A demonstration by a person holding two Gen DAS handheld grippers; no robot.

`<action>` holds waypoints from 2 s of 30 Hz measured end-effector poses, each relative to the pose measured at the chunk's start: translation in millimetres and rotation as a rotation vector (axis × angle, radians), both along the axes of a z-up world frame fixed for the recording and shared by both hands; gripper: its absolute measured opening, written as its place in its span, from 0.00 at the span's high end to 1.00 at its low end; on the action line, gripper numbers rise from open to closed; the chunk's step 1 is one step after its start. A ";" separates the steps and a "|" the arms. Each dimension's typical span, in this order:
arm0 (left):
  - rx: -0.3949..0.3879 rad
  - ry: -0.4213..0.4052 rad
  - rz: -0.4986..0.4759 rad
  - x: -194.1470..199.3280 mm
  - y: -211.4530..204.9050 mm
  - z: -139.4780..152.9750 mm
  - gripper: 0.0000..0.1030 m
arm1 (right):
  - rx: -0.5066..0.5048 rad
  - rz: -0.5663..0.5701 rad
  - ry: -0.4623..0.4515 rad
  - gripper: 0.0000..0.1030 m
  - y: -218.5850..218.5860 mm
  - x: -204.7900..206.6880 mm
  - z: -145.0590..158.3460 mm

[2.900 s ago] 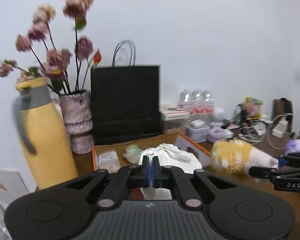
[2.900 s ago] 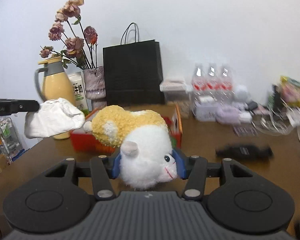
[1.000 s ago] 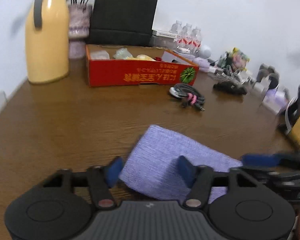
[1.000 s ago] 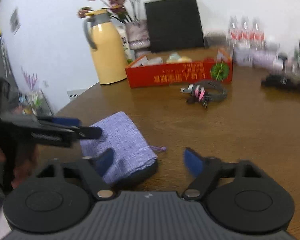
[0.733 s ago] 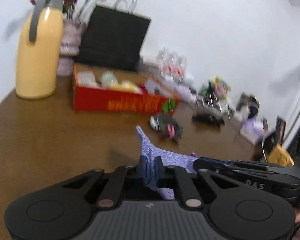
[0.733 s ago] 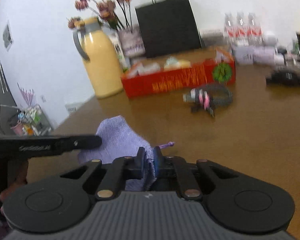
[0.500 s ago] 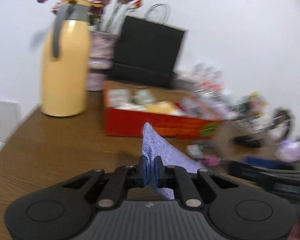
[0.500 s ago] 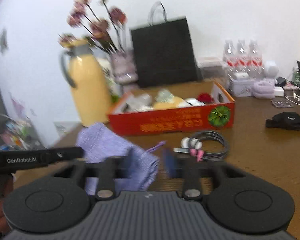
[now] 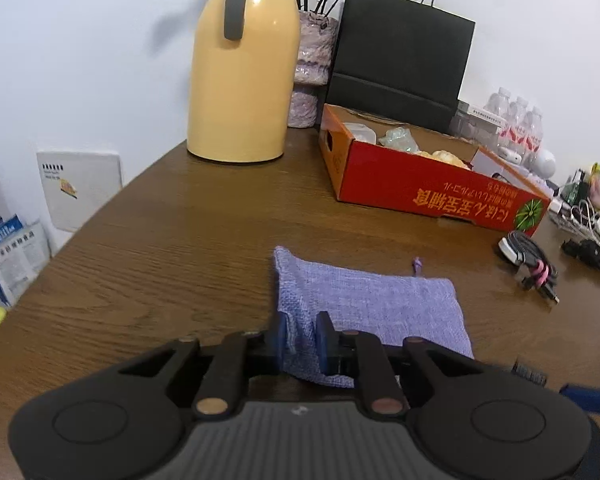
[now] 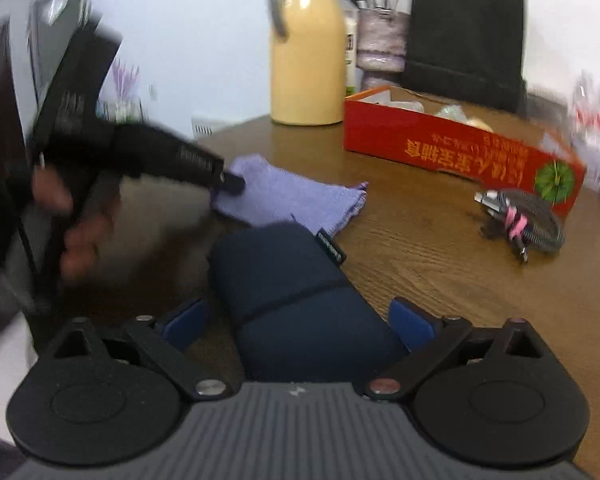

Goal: Organize objects
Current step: 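Grasp the purple cloth with left tool while right tool grasps the navy pouch, then carry the purple cloth and navy pouch into the red box and open both tools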

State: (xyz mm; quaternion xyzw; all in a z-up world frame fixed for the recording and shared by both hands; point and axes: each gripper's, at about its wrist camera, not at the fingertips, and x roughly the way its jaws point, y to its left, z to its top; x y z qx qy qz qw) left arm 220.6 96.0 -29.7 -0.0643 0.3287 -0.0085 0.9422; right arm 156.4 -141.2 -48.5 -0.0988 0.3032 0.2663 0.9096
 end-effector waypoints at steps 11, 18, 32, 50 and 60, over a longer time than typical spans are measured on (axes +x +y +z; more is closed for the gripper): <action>0.018 0.002 -0.150 -39.4 -11.9 10.0 0.24 | 0.076 -0.306 0.050 0.25 -62.7 -3.7 18.3; 0.109 -0.044 -0.251 -40.2 -63.0 2.0 0.12 | 0.062 -0.317 0.078 0.24 -58.6 7.3 4.9; 0.096 0.041 -0.357 -30.0 -86.4 0.0 0.94 | 0.049 -0.309 0.049 0.32 -52.9 2.4 -2.2; 0.021 -0.167 -0.325 -33.6 -85.5 72.9 0.98 | 0.205 -0.286 -0.016 0.39 -90.1 -16.7 55.7; 0.042 -0.182 -0.267 185.2 -83.8 127.8 0.97 | 0.157 -0.327 -0.065 0.39 -111.8 216.4 128.5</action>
